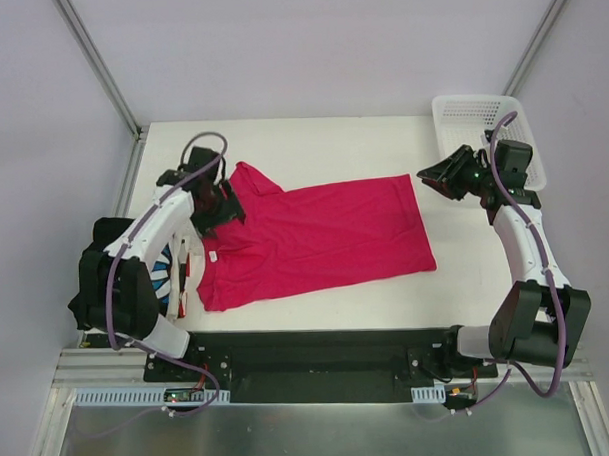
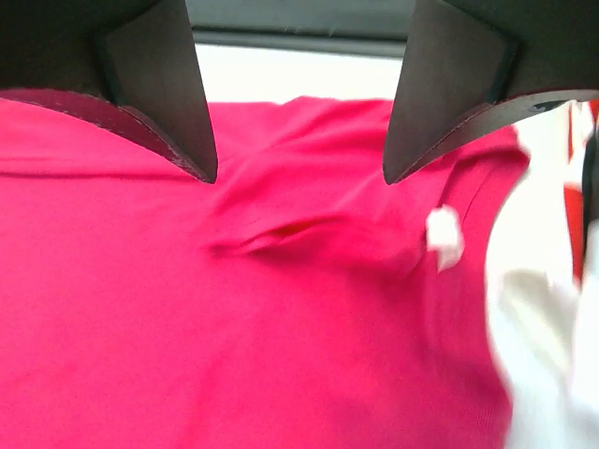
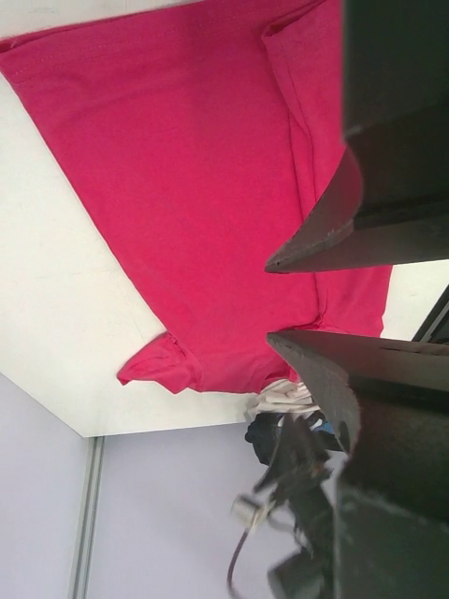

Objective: Fold and stack the t-shirts
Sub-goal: Grap the side of the flattened tshirt furthest away from the robot with both arms

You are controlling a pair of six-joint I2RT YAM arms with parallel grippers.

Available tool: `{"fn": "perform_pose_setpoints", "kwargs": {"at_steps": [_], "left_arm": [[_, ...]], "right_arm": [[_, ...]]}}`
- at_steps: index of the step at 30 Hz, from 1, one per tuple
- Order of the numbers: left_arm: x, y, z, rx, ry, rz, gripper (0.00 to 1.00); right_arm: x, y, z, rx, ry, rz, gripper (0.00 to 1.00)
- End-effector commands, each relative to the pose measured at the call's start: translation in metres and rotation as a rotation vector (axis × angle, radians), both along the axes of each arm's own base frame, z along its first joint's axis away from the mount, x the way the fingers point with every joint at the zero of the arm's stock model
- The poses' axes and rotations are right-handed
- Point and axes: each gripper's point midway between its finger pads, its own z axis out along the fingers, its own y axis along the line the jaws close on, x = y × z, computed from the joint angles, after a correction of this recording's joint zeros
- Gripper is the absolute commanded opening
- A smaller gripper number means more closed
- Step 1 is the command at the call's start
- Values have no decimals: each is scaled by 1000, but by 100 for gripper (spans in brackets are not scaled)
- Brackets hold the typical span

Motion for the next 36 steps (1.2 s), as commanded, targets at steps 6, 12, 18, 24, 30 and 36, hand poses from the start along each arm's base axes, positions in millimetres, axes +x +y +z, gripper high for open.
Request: {"fn": "perform_pose_setpoints", "kwargs": {"at_steps": [6,12,18,24,30,36], "left_arm": [[190,-18,100,78,-472,-165,70],[274,-22,69,70,-522,-199,66],[310,-14,43,44,-540,-165,63],[323,2,30,23,-543,-119,63],[325,4,24,-8,-538,-100,61],[320,-2,8,-42,-503,-88,60]], "right_arm": [[3,-2,-5,-4,-11,3,32],[-6,-3,-12,-19,-3,-3,32],[-11,-2,-21,-26,24,3,32],[-15,-3,-25,-40,38,6,33],[-16,-3,-27,-42,47,5,32],[-17,-5,-28,-47,51,2,32]]}}
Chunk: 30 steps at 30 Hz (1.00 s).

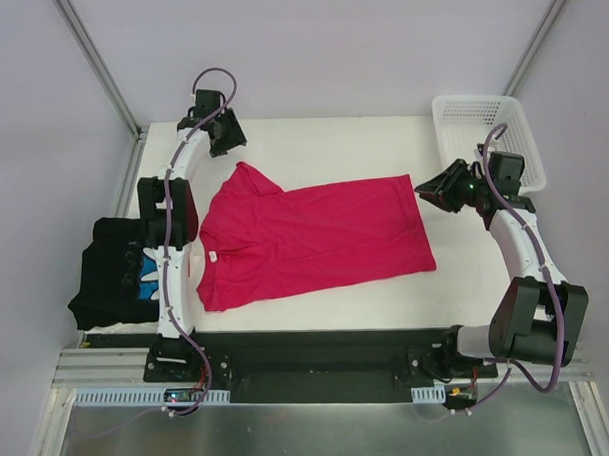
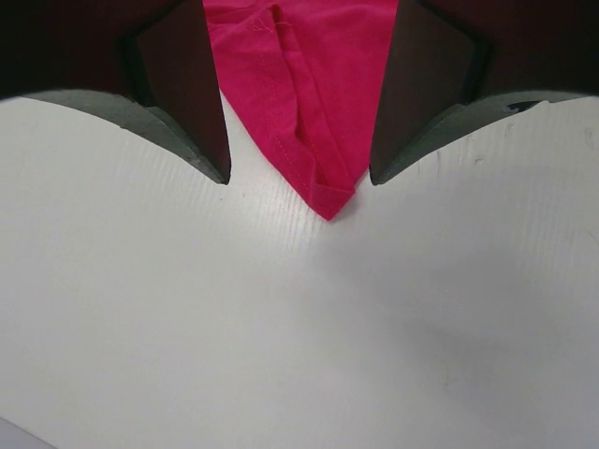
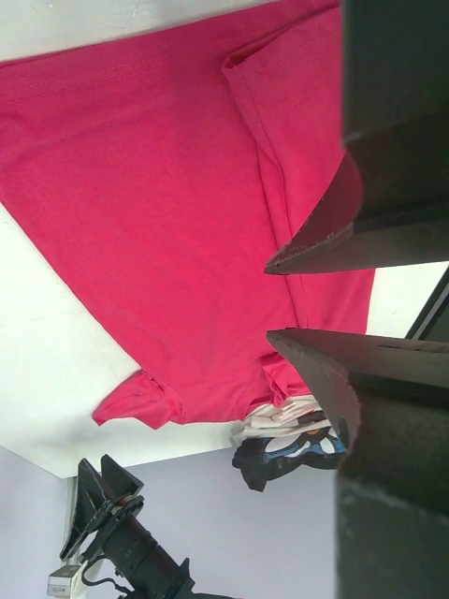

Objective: Fold and stack the t-shirts
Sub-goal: Grap the side of the flattened tshirt furthest away from the robot with both arms

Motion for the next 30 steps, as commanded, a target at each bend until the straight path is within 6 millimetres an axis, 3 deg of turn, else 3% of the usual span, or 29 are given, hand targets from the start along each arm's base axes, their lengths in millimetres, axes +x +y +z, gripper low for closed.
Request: {"fn": "perform_pose_setpoints", "kwargs": {"at_steps": [1,16,30], "left_arm": [[2,-11,5,-58,-16,-4,60],[-12,-11,-28,-79,67,38,59],[-19,-16,-37,-71,92,49,58]], "right_arm": [[-3,-4,10,-28,-41,-4,32],[-4,-6,11,-32,-40,-9,32],[-4,-8,11,-30,-41,-13,32]]}}
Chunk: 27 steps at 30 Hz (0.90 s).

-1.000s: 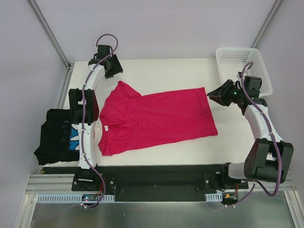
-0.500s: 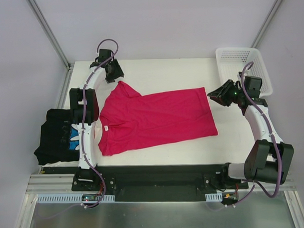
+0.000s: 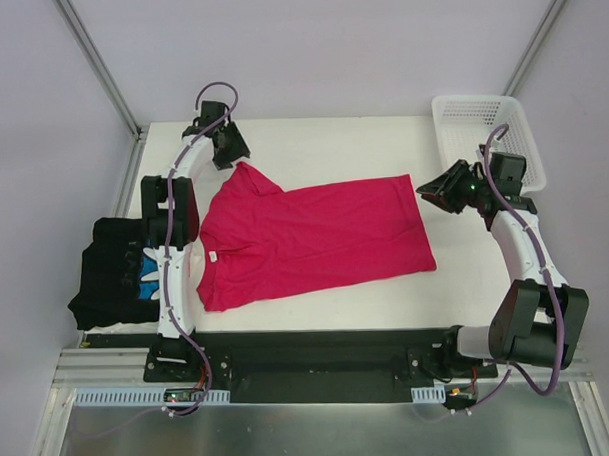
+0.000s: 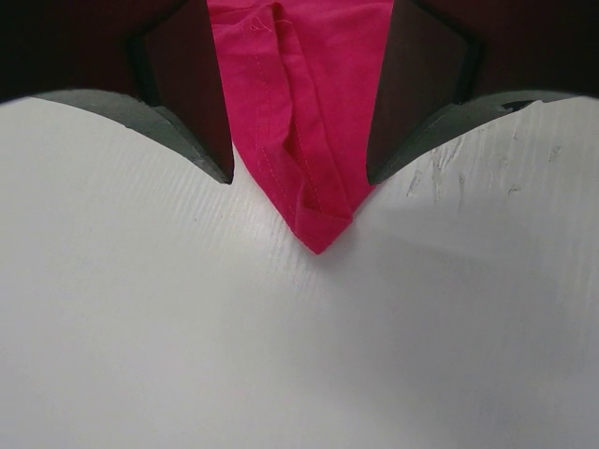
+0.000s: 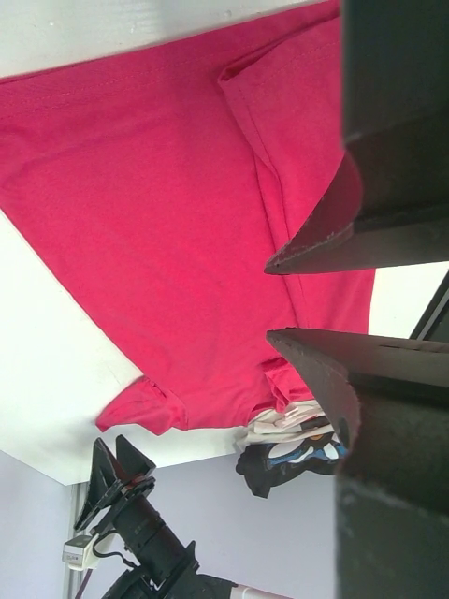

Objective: Fold and stack the t-shirts
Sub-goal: Grap the side of the flattened tshirt furthest away from the robot with both arms

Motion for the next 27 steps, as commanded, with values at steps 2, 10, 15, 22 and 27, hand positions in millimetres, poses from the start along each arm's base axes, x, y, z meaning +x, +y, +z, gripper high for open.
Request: {"fn": "perform_pose_setpoints", "kwargs": {"at_steps": [2,10,15,22,27], "left_arm": [[-2,-9,-2,-2,1,3,58],[1,-10,-12,-2,11,13,58],[5,-9,-11,9,3,16,59],[10,-9,-14,11,-3,17,59],[14,-10,-14,6,-9,13,59]], "right_arm": [[-2,-4,12,-10,-42,-3,32],[-4,-7,14,-9,-46,-11,32],[-6,-9,14,-8,-46,-16,32],[-6,-11,14,-11,-44,-20,32],[-6,-12,13,-14,-44,-24,32]]}}
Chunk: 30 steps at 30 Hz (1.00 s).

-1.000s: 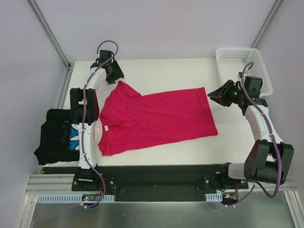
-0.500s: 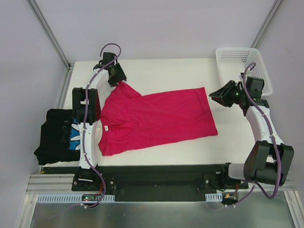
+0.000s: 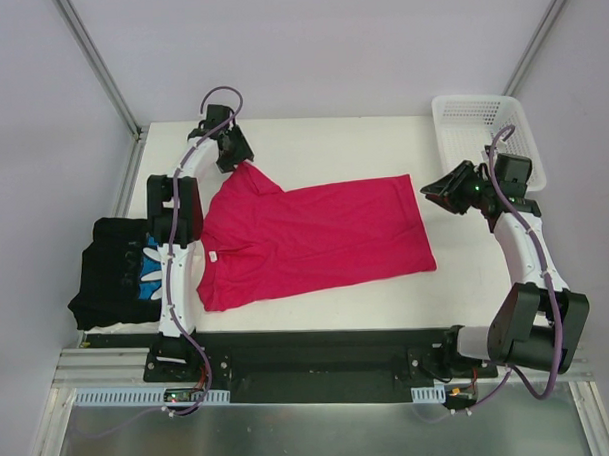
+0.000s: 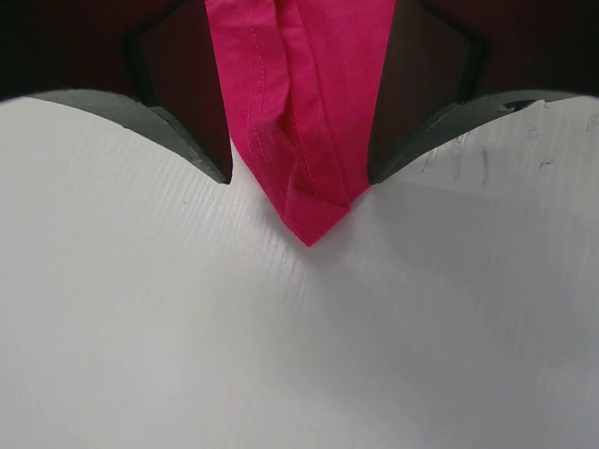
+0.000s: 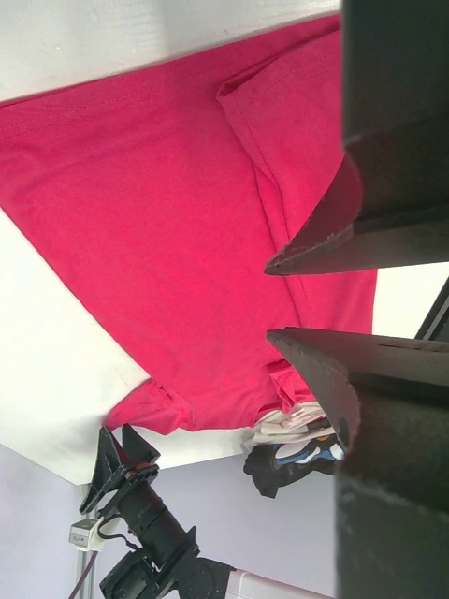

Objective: Fold and stack the t-shirts
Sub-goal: Grap the side of the flattened tshirt furthest away from the robot with both arms

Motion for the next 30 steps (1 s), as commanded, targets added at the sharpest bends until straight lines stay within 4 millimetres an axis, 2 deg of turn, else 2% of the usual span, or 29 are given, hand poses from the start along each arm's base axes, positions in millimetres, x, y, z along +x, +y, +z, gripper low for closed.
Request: {"fn": "perform_pose_setpoints", "kwargs": {"at_steps": [1,26,30], "left_arm": [[11,-3,8,0,-36,11,59],[25,-13,6,-32,-57,-6,58],[27,-13,7,-31,-62,-7,54]], "right_arm": [[-4,-3,11,-9,-35,1,32],[-3,-5,9,-11,-33,-3,32],[-4,-5,8,-10,-29,-4,31]]}}
